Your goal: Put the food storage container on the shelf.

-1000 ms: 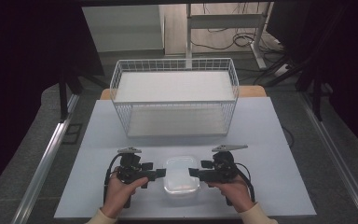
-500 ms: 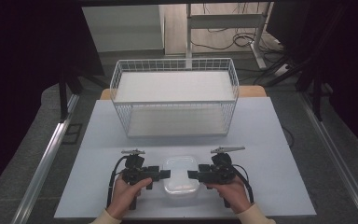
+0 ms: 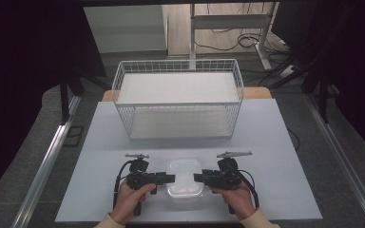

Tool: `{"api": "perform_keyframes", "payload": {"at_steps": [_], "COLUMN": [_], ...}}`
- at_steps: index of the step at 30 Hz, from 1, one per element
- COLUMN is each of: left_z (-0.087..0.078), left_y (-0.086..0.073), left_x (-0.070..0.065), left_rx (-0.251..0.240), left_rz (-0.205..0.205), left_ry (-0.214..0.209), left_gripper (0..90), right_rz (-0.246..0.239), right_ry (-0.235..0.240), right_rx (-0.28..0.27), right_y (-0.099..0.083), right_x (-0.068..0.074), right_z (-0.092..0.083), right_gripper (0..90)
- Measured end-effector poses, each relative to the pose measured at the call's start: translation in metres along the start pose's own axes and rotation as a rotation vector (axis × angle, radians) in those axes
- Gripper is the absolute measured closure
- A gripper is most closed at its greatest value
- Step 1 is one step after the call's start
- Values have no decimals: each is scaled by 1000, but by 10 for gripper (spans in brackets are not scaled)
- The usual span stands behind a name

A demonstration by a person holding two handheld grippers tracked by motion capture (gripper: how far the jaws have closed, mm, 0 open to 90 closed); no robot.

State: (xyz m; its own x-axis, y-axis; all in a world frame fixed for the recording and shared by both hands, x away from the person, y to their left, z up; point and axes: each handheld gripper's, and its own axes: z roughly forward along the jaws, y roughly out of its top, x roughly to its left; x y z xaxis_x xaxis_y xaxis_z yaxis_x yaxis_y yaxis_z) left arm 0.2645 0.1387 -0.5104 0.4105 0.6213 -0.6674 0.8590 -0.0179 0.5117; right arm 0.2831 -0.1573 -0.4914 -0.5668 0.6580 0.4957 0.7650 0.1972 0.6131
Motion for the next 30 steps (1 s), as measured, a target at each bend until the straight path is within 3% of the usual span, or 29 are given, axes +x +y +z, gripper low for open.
{"api": "perform_keyframes", "payload": {"at_steps": [10,22,30], "left_z": [-13,-23,-25], "left_y": [-4,-7,-7], "left_x": [-8,-15,-15], "left_rx": [-62,-84,-94], "left_rz": [11,67,72], "left_ry": [-1,6,0], "left_gripper": [648,725,748], "right_rz": [50,44,34], "right_ry": [65,92,98], "right_rx": [-39,-53,-61], "right_y": [-4,-7,-6], "right_x": [-1,2,3], "right_z": [-15,-23,-25], "right_gripper": [708,754,775]}}
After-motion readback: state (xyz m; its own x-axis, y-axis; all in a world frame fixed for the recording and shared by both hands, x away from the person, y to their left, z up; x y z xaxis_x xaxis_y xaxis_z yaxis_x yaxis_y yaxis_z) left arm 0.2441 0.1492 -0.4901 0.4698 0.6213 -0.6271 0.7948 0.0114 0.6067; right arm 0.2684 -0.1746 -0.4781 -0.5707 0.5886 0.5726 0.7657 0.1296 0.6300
